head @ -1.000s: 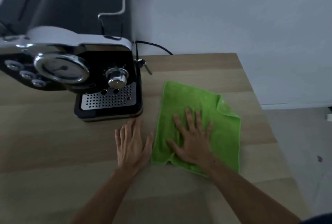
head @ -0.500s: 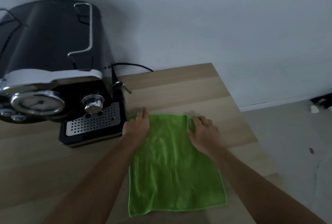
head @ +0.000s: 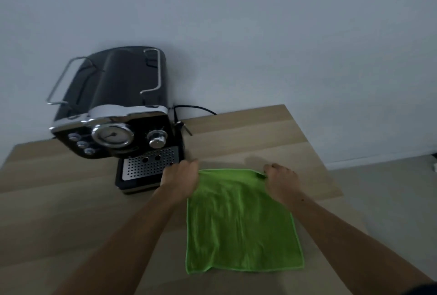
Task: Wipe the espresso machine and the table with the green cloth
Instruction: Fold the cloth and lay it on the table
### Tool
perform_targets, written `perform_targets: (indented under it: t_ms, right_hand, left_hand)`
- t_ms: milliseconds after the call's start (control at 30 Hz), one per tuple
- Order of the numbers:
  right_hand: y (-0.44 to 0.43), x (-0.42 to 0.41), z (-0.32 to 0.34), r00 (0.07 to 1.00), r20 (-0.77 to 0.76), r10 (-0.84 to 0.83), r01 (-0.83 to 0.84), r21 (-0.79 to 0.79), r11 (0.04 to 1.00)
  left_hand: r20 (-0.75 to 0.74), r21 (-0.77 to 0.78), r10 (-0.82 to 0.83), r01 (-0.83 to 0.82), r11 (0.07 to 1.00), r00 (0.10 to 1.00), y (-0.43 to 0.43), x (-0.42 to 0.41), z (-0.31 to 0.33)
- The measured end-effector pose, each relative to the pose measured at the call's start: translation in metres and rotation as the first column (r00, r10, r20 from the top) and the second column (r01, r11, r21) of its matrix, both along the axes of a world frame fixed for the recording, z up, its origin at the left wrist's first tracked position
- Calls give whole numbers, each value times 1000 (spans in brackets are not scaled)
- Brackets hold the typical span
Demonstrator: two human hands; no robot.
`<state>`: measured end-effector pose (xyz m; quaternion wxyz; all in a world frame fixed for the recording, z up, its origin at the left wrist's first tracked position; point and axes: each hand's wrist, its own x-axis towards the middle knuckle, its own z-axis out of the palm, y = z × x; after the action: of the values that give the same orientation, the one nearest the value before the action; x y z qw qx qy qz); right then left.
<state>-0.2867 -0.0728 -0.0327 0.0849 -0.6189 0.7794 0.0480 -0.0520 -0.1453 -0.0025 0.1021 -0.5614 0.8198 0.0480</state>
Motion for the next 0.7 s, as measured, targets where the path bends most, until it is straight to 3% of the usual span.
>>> perform_targets:
  t_ms: [200, 400, 600, 700]
  right_hand:
    - [47, 52, 60, 979, 204, 20, 29, -237, 971]
    - [107, 108, 133, 964, 225, 140, -28, -438, 898]
    - [147, 148, 194, 939, 206, 274, -158, -450, 879]
    - [163, 161, 224, 924, 206, 321, -230, -371, 900]
  left_hand:
    - [-240, -31, 69, -79, 996, 968, 44, 74, 47]
    - [-439, -32, 89, -114, 993, 894, 105, 168, 101]
    - [-466, -83, 21, -68, 994, 884, 167, 231, 166]
    - [-410, -111, 2, -52, 993, 912, 196, 254, 200]
